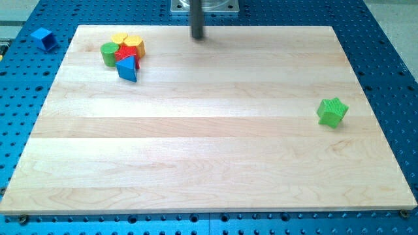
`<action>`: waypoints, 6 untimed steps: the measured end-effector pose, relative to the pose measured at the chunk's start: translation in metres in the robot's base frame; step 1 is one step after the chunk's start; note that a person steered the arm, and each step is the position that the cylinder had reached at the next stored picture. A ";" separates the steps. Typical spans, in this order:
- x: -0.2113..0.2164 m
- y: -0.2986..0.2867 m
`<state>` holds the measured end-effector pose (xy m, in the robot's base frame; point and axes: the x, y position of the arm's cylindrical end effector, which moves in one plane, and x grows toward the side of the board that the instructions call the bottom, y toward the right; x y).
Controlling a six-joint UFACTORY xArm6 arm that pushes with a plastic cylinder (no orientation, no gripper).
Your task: Place the green star at the bottom of the green circle
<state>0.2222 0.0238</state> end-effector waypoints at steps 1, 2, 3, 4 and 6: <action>0.039 0.083; 0.102 0.150; 0.144 0.226; 0.159 0.300; 0.223 0.234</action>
<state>0.4453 0.2577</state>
